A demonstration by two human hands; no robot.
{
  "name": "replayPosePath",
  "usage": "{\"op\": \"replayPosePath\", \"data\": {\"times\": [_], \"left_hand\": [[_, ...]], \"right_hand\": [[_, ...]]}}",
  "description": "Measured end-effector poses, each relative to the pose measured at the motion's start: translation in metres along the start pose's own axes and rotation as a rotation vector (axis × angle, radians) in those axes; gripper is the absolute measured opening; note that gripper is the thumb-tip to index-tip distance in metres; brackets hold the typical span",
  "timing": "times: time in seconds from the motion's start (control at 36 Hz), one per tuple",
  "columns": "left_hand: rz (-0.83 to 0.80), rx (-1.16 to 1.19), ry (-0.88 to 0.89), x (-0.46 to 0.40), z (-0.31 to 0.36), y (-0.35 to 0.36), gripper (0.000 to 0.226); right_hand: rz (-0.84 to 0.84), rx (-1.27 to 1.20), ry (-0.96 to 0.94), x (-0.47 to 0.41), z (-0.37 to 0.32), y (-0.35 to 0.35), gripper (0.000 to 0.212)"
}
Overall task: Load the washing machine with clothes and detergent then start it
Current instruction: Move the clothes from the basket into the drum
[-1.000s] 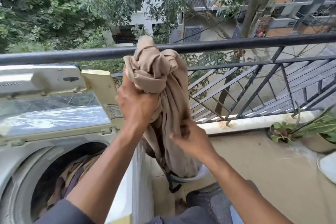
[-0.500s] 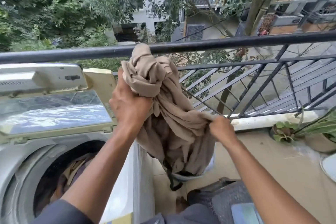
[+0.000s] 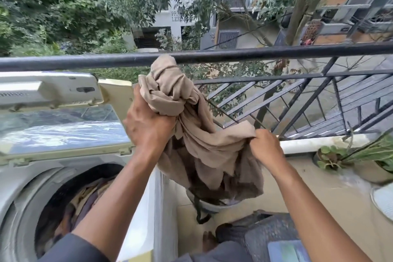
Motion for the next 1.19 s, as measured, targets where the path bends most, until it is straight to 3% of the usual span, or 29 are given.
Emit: {"op": "replayPosePath", "data": {"times": [0.22,0.33,0.42,0.47,0.58,0.64,0.75,0.83,0.89,1.03,1.06,1.14,1.19], "left_hand": [[-0.084,0.005,-0.087,0.002,-0.009,0.004,0.088],[-0.215,0.129,-0.194,-0.006,-0.016,0.004,0.068],[-0.359,0.397,-0.219,-0.008,-0.019,0.007,0.053],[-0.478,0.538,-0.172,-0.004,-0.018,0.011,0.054],[-0.691,0.327,0.034,0.01,-0.003,0.019,0.033],[-0.643,0.24,0.062,0.011,0.004,0.026,0.046],[-0.457,0.153,0.073,0.011,0.007,0.028,0.069],[-0.359,0.129,0.029,0.011,0.01,0.021,0.071],[-0.309,0.143,0.021,0.01,0.012,0.019,0.068],[-0.192,0.233,-0.048,0.012,0.021,0.01,0.055],[-0.165,0.258,-0.062,0.012,0.022,0.008,0.054],[-0.105,0.279,-0.062,0.01,0.03,-0.002,0.049],[-0.079,0.303,-0.04,0.009,0.036,-0.008,0.044]], "right_hand": [[0.227,-0.549,-0.278,0.023,-0.042,-0.06,0.021],[0.217,-0.911,-0.479,0.046,-0.072,-0.081,0.023],[0.146,-0.97,-0.572,0.06,-0.093,-0.086,0.036],[0.075,-0.948,-0.598,0.064,-0.106,-0.079,0.032],[0.044,-0.702,-0.593,0.063,-0.124,-0.051,0.021],[0.016,-0.606,-0.652,0.063,-0.127,-0.04,0.015],[-0.033,-0.479,-0.725,0.057,-0.12,-0.032,0.024],[-0.176,-0.592,-0.816,0.055,-0.108,-0.031,0.053],[-0.144,-0.651,-0.804,0.058,-0.098,-0.027,0.065],[0.129,-0.572,-0.506,0.053,-0.042,0.027,0.043],[0.095,-0.512,-0.418,0.052,-0.032,0.039,0.049],[-0.127,-0.326,-0.224,0.048,-0.013,0.074,0.096],[-0.15,-0.222,-0.18,0.044,-0.009,0.089,0.107]]}}
Point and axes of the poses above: each hand's wrist, its own x-axis away from the middle knuckle, its own y-axis out of the palm, z = x × y, the point moved 2 cm from there along -x, towards the middle knuckle, and after that the axes turned 11 degrees about -z, right-handed, at the moved point
